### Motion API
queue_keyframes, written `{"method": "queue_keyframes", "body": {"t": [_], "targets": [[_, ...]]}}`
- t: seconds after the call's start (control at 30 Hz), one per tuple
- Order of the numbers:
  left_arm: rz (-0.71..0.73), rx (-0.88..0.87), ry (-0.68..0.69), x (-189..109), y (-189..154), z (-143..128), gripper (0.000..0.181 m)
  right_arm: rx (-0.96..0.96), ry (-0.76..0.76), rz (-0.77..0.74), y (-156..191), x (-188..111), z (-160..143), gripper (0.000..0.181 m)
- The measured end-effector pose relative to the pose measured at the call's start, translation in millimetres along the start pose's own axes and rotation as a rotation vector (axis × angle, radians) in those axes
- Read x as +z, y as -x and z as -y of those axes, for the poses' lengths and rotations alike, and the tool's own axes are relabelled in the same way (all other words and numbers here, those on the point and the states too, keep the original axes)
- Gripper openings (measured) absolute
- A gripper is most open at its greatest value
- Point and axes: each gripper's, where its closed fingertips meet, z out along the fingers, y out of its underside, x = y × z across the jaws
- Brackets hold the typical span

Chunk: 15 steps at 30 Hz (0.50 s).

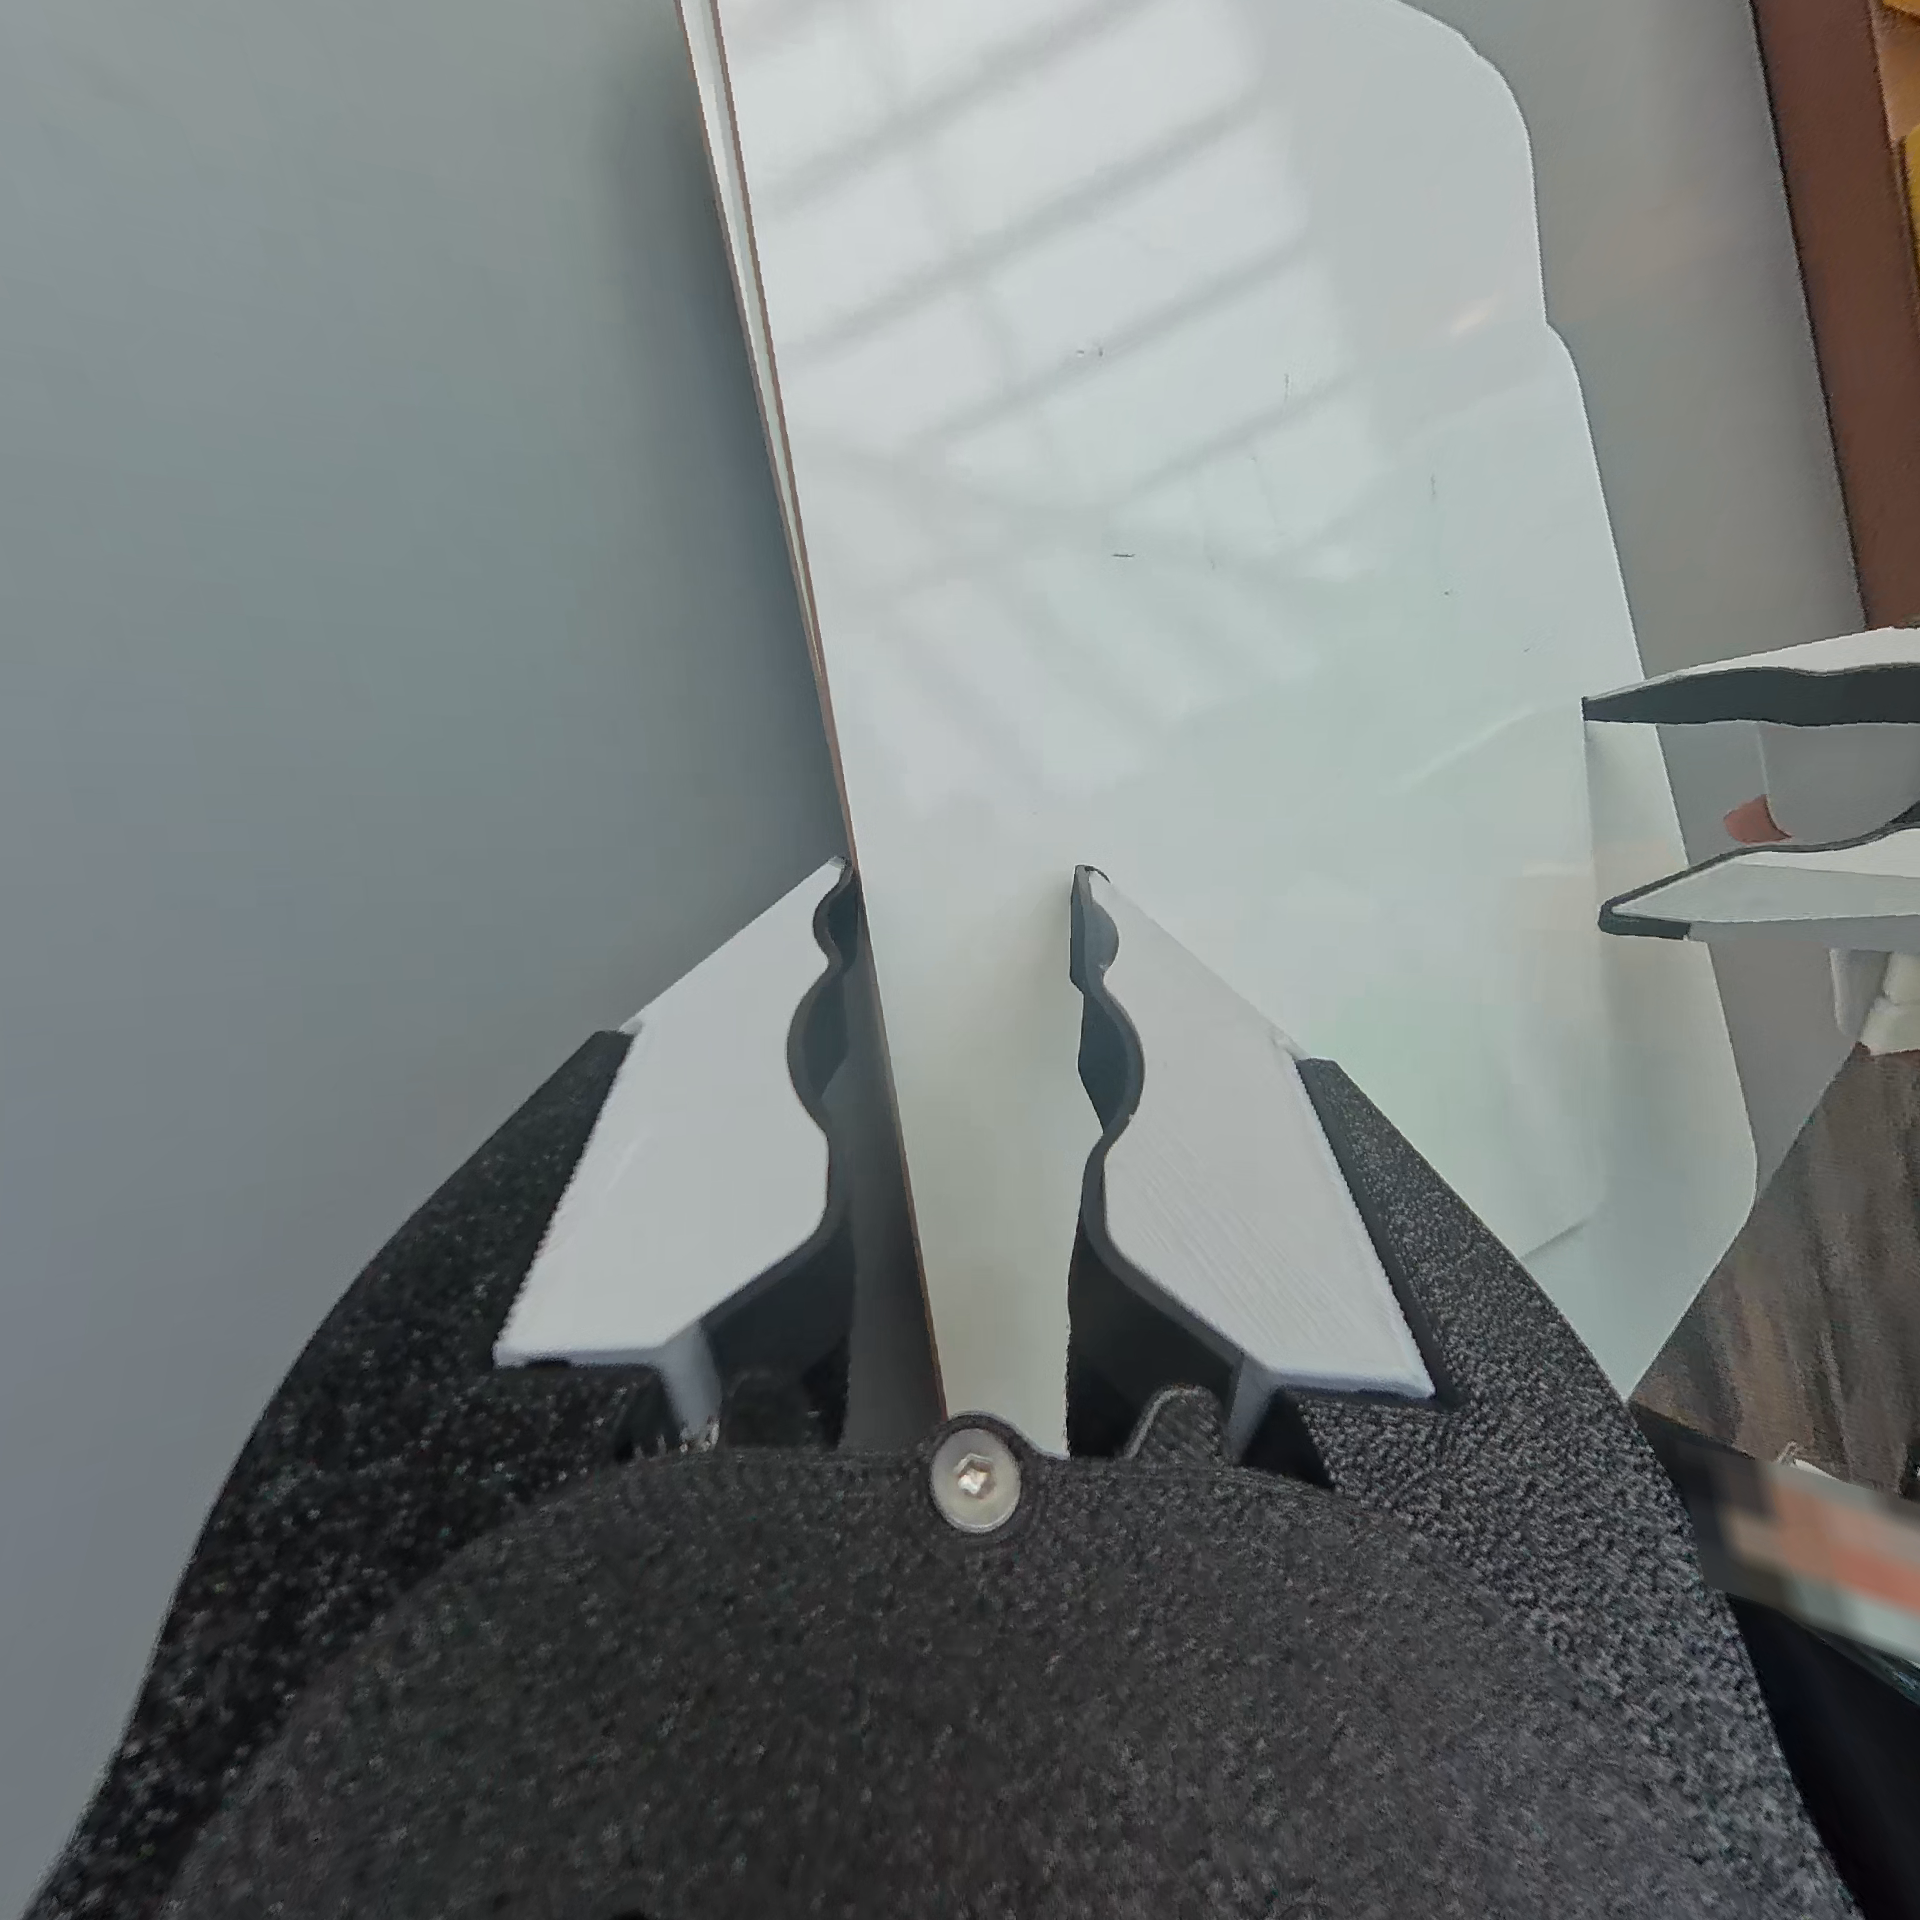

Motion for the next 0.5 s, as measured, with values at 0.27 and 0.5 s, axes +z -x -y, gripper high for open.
{"method": "queue_keyframes", "body": {"t": [0.27, 0.5], "targets": [[0.011, -0.034, 0.029, -4, -18, -21, 0.044, -0.007, -0.016, 0.010, 13, -3, -18, 0.095], [-0.012, -0.095, 0.062, -9, -45, -51, 0.041, 0.012, -0.014, 0.024, 6, -17, -41, 0.094]]}}
